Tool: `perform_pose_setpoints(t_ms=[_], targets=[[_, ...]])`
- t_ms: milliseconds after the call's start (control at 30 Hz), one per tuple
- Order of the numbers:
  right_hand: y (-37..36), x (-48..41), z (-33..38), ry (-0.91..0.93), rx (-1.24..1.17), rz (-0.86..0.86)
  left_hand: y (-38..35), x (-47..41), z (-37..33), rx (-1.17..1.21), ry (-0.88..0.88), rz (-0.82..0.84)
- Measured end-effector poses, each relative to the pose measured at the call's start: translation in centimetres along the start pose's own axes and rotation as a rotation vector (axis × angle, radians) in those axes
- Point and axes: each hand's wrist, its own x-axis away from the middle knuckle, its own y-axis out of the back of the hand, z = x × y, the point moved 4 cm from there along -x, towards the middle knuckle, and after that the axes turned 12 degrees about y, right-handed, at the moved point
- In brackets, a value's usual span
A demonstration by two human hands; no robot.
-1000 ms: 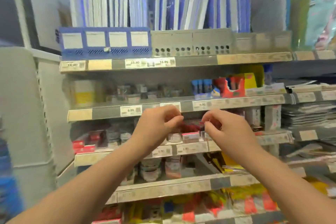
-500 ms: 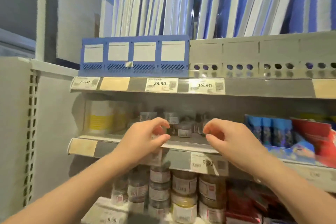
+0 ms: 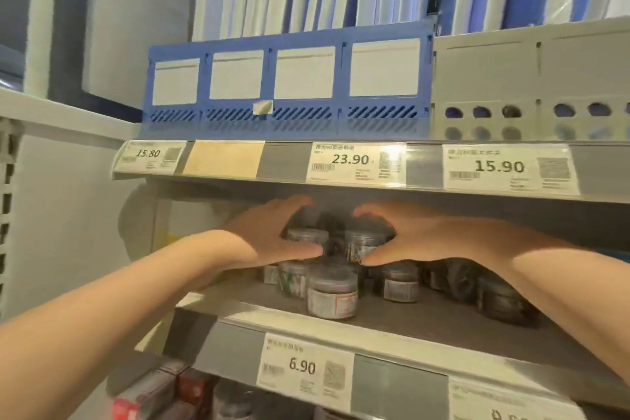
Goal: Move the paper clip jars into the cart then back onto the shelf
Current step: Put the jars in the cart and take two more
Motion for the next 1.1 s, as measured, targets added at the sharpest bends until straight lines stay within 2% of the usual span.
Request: perform_pose_setpoints(t_ms=[133, 267, 433, 600, 733, 833, 967, 1100], targets=[[-0.8, -2.4, -0.9, -0.003, -0.016, 0.062, -1.2, -2.2, 1.0, 0.011, 0.030, 0.120], [-2.4, -2.9, -2.5, -0.073, -0.070, 0.092, -2.1, -3.1, 1.3, 0.054, 0.043, 0.128], [-2.6, -2.4, -2.8, -0.098, -0.158, -0.064, -2.1, -2.8, 1.2, 0.163, 0.008, 0.095], [-0.3, -0.7, -2.2, -0.085, -0.149, -0.146, -1.4, -1.6, 1.0, 0.291, -0.017, 0.104], [1.2, 1.8, -1.3, -0.076, -0.227, -0.204, 0.4, 0.0, 0.0, 0.331, -0.005, 0.030], [1.9, 4.3, -0.2, -0.085, -0.238, -0.214, 1.5, 2.5, -1.3, 0.469, -0.039, 0.046], [1.9, 8.5, 1.8, -0.144, -0.345, -0.129, 2.1, 6.5, -3.6, 0.498, -0.095, 0.090], [2.4, 12.0, 4.2, -0.072, -0.253, -0.245, 2.0, 10.2, -6.0, 0.512, -0.126, 0.118]])
